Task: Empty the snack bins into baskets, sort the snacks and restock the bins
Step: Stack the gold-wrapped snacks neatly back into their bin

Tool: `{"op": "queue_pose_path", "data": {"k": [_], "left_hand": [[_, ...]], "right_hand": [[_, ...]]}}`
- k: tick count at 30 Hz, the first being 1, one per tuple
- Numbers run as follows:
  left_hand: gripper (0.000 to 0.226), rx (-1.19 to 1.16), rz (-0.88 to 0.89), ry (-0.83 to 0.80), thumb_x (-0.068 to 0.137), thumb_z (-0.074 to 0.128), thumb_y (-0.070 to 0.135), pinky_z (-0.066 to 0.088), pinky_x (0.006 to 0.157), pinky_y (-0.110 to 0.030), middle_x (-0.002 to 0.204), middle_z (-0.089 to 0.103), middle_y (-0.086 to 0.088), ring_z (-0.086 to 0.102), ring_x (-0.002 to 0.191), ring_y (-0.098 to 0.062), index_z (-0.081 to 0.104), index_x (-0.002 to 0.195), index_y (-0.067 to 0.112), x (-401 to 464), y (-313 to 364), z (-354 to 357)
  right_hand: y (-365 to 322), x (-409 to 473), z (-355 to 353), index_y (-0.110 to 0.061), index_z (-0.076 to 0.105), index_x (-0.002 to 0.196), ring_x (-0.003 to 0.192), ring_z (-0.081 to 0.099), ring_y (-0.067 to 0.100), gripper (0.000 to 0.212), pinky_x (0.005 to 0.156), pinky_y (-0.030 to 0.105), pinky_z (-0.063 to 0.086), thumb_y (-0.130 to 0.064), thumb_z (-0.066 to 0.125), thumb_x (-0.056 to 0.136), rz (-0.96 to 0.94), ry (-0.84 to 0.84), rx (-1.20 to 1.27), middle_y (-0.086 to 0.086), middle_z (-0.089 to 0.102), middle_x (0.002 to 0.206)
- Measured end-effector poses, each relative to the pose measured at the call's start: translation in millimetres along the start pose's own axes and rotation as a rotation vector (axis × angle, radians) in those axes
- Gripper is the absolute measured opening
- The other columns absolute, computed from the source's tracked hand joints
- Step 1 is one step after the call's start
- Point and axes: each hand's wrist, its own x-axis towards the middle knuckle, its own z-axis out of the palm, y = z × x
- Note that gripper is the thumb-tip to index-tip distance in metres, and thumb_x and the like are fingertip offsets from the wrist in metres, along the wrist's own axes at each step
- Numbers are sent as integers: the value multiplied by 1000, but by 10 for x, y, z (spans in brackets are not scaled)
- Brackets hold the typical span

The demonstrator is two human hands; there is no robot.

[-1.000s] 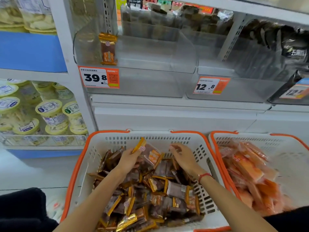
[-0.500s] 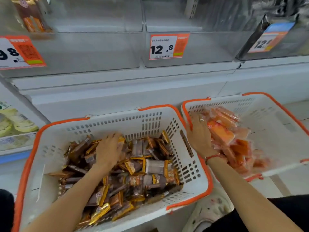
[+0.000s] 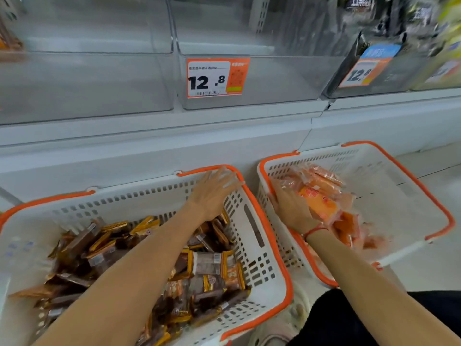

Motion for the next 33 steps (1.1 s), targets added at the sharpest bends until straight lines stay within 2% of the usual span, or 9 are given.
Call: {"op": "queue_pose_path", "data": {"k": [4,12,16,20,22,25,29,31,33], "left_hand": [[75,-19,-5,-2,93,48,7,6,121,-45,163,6,2,-2,150,-22,14,154,35,50,7,-28],[73,-88,-49,-16,95,47,12,8,122,-45,164,3,3,-1,150,-20,10,155,33,30,44,37],[71,-135,-67,-23,96,48,18,9,121,-45,163,4,4,0,150,-20,12,154,34,-113,-14,-8],[49,-244,-215,108,95,49,20,26,115,-39,157,29,4,23,145,-18,44,144,28,-626,-171,-134],[36,-309,-335,178,96,49,18,35,108,-37,144,48,4,40,135,-19,58,131,24,-1024,-294,-157],[25,-305,-542,258,96,51,17,48,88,-37,123,62,4,54,117,-20,66,114,23,-1653,-543,-54],[34,-296,-773,244,92,55,11,45,96,-40,132,58,0,51,123,-25,62,124,20,-2280,-846,243],[41,-313,-799,183,95,53,14,41,103,-38,145,48,3,43,133,-22,54,135,23,-2406,-918,399],[46,-323,-797,102,98,49,19,39,107,-36,152,37,5,33,141,-19,45,143,24,-2423,-976,557]], "right_hand": [[379,69,-120,-17,35,144,104,62,35,43,69,36,44,-30,35,103,102,-5,-68,14,62,121],[752,90,-239,-17,36,145,112,58,38,43,86,46,47,-30,34,104,233,-29,-13,16,60,127],[472,93,-361,-14,37,144,117,53,40,48,91,46,44,-29,46,100,243,0,-33,20,57,126],[-333,0,-472,-12,59,125,109,57,24,35,86,35,44,-25,60,92,21,241,181,8,64,114],[-808,-27,-419,-19,64,116,94,60,14,25,76,31,48,-29,58,94,-121,163,251,-3,65,102],[-1387,-51,-112,-24,66,106,82,62,14,19,73,35,52,-30,51,96,-288,-95,223,-5,68,93],[-1810,-99,520,-33,55,82,79,62,34,20,62,40,48,-28,45,99,-382,-517,129,6,59,75],[-1907,-80,846,-26,60,101,83,63,33,17,60,38,47,-27,43,100,-342,-575,103,9,63,85],[-2013,-9,1139,-15,50,135,102,62,27,39,74,37,52,-32,46,100,-266,-557,121,9,64,116]]}}
